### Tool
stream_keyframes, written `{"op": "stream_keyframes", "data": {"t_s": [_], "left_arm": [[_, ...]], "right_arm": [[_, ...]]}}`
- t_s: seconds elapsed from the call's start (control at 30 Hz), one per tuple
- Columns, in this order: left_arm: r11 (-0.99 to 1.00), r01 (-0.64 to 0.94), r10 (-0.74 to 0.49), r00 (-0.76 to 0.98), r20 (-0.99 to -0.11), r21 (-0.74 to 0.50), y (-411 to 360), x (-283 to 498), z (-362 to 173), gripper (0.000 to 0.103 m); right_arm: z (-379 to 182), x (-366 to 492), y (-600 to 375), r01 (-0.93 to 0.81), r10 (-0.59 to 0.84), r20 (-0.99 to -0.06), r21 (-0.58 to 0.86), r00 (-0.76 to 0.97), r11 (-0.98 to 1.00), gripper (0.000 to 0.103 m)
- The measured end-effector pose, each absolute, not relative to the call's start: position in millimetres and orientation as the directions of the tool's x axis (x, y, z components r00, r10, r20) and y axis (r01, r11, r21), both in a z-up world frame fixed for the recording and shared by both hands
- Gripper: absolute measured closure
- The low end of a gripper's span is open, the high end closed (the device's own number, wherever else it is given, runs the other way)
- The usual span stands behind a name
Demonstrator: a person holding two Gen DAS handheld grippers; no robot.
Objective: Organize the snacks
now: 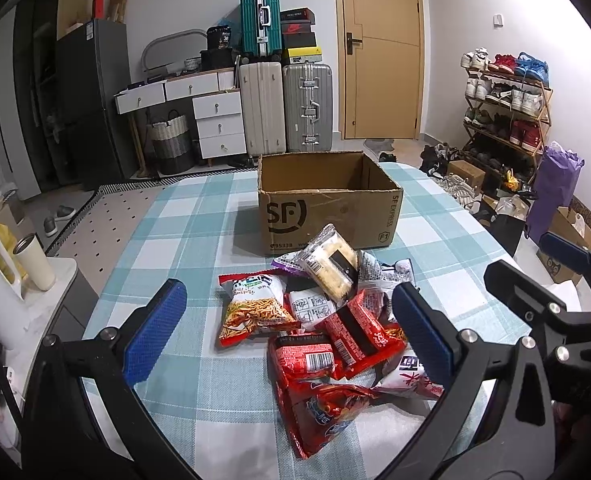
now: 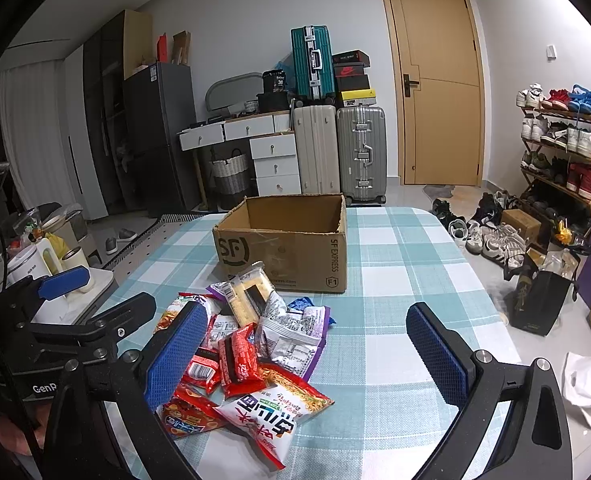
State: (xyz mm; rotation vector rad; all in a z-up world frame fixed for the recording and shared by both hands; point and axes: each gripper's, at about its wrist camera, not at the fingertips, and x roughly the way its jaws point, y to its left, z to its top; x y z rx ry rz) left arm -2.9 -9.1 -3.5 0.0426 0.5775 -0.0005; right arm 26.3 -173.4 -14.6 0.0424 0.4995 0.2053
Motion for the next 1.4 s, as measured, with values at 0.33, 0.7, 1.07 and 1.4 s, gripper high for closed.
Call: {"op": "stream_keyframes", "data": {"t_s": [0.33, 0.7, 1.07, 1.4], "left_arm": [[0.999, 0.013, 0.013, 0.840, -0.542, 0.044, -9, -5, -4, 0.001], [0.999, 0.012, 0.015, 0.840, -0.542, 0.046, -10, -5, -4, 0.001], [0.999, -0.014, 0.032, 0.833, -0.552, 0.037, 0, -1, -13, 0.001], [0.999, -0.014, 0.028, 0.831, -0.555, 0.030, 3, 1, -15, 0.001]], "right_arm": [[-14, 25, -173, -0.185, 0.206, -0.467, 0.091, 0.860, 0.978, 0.001], [-13, 25, -173, -0.183, 0.205, -0.466, 0.091, 0.861, 0.979, 0.001], [-13, 25, -169, -0.187, 0.208, -0.467, 0.092, 0.859, 0.978, 0.001], [-15, 26, -170, -0.189, 0.214, -0.472, 0.100, 0.855, 0.977, 0.001]]}}
